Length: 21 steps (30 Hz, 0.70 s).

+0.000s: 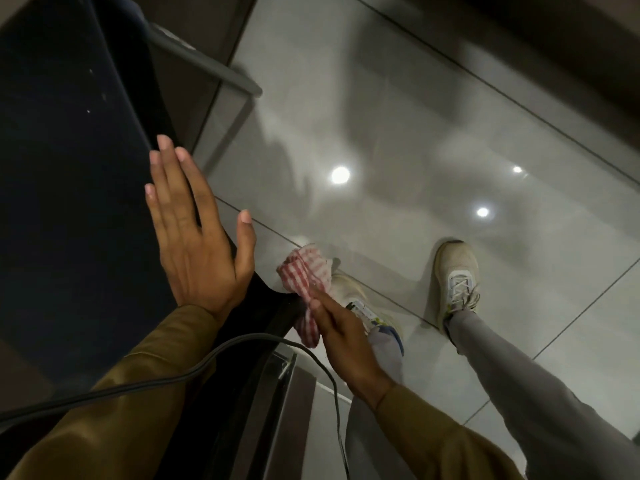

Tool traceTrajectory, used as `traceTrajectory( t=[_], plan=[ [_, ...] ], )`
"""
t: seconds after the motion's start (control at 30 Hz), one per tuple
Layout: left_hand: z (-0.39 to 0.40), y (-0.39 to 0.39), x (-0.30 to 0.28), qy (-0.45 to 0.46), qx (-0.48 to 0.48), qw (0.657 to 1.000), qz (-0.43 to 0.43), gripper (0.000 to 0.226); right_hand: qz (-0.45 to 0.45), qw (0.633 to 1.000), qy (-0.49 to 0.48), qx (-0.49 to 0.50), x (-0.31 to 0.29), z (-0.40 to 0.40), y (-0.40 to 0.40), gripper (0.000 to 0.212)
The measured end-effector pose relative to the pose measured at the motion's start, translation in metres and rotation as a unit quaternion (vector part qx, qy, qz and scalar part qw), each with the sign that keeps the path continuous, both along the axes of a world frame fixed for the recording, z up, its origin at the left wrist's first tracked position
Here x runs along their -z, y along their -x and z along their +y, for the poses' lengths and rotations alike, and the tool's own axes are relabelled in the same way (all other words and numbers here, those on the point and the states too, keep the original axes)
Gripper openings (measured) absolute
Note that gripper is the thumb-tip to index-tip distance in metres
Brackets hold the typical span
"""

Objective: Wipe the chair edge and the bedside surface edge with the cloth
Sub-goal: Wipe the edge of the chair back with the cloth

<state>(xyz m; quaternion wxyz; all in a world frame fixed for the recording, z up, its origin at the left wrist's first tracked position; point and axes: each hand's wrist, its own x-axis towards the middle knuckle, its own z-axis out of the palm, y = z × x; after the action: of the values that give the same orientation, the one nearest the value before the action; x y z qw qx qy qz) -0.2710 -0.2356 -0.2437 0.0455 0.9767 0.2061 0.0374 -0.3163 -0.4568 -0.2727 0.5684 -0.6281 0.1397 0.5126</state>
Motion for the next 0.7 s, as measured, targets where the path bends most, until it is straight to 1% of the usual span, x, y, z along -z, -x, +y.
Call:
traceTrajectory(
  t=[0.07,0.13,0.2,0.3,0.4,0.47,0.53,0.63,0.7],
  plan=[
    [0.000,0.001,0.002,0.009,-0.007,1.000,-0.009,0.081,-0.022,1.000,0.012,-0.010,0.015,0.001,-0.004,0.033],
    [0.001,0.001,0.004,0.022,-0.016,0.999,-0.028,0.081,-0.039,0.998,0.024,-0.046,0.036,0.002,-0.003,0.034],
    [0.002,0.001,0.006,0.030,-0.023,0.998,-0.047,0.081,-0.039,0.996,0.040,-0.072,0.061,-0.001,0.000,0.036],
    [0.003,0.003,0.009,0.020,-0.030,0.998,-0.057,0.081,-0.008,0.994,0.084,-0.066,0.094,0.002,0.001,0.038],
    [0.004,0.003,0.010,0.008,-0.026,0.998,-0.052,0.080,0.061,0.992,0.105,-0.021,0.110,0.013,-0.004,0.042],
    [0.004,0.003,0.007,0.010,-0.025,0.999,-0.046,0.080,0.088,0.992,0.090,0.017,0.100,0.016,-0.005,0.043],
    [0.003,0.003,0.006,0.020,-0.026,0.999,-0.039,0.079,0.096,0.992,0.067,0.046,0.075,0.015,-0.002,0.043],
    [0.001,0.002,0.002,0.026,-0.034,0.999,-0.031,0.080,0.052,0.997,0.009,0.050,0.019,0.006,0.007,0.041],
    [0.001,0.001,0.000,0.026,-0.038,0.999,-0.023,0.080,0.007,0.998,-0.026,0.049,-0.003,0.002,0.012,0.039]
  ],
)
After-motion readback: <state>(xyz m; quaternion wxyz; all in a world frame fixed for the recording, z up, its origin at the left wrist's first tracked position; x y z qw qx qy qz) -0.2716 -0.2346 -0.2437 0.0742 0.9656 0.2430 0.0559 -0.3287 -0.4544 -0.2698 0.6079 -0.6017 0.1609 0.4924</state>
